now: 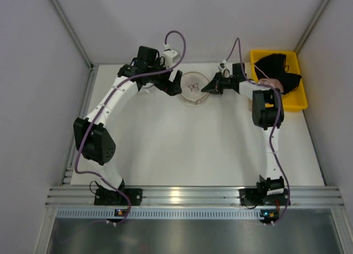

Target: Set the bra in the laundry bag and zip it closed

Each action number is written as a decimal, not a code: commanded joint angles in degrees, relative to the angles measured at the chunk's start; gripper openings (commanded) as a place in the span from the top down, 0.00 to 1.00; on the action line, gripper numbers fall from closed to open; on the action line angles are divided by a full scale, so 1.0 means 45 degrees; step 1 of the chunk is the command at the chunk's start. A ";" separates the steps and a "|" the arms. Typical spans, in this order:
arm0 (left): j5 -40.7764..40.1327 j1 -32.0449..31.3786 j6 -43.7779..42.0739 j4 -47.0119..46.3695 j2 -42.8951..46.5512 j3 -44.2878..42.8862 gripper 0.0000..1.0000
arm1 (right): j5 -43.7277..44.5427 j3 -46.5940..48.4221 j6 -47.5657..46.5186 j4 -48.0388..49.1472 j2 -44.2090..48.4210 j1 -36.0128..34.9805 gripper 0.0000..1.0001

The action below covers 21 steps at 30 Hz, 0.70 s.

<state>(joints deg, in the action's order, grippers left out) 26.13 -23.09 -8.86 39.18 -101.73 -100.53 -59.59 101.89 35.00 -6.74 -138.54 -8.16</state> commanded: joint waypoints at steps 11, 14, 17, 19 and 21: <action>-0.2740 0.1341 0.0424 0.2211 0.0968 0.0465 0.02 | 0.0586 0.2418 0.4899 0.5465 -0.1912 -0.1252 0.52; -0.2352 0.1537 0.0641 0.2757 0.0753 0.0387 0.02 | 0.0781 0.2067 0.3635 0.4101 -0.0744 -0.0999 0.25; -0.1552 0.1597 0.0585 0.2759 0.0655 0.0446 0.02 | 0.0957 0.1481 0.1899 0.2285 0.0798 -0.0648 0.15; -0.1179 0.1596 0.0427 0.2739 0.0499 0.0271 0.02 | 0.1230 0.0896 0.0859 0.0302 0.1603 -0.0317 0.05; -0.1333 0.1616 0.0582 0.2758 0.0011 -0.0217 0.02 | 0.1619 0.0060 -0.0839 -0.0995 0.2930 -0.0101 0.01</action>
<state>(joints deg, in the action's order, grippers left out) 17.74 -15.79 -7.14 50.94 -100.01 -99.04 -54.87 104.84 43.57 -0.23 -136.77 -11.11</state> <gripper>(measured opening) 0.982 0.981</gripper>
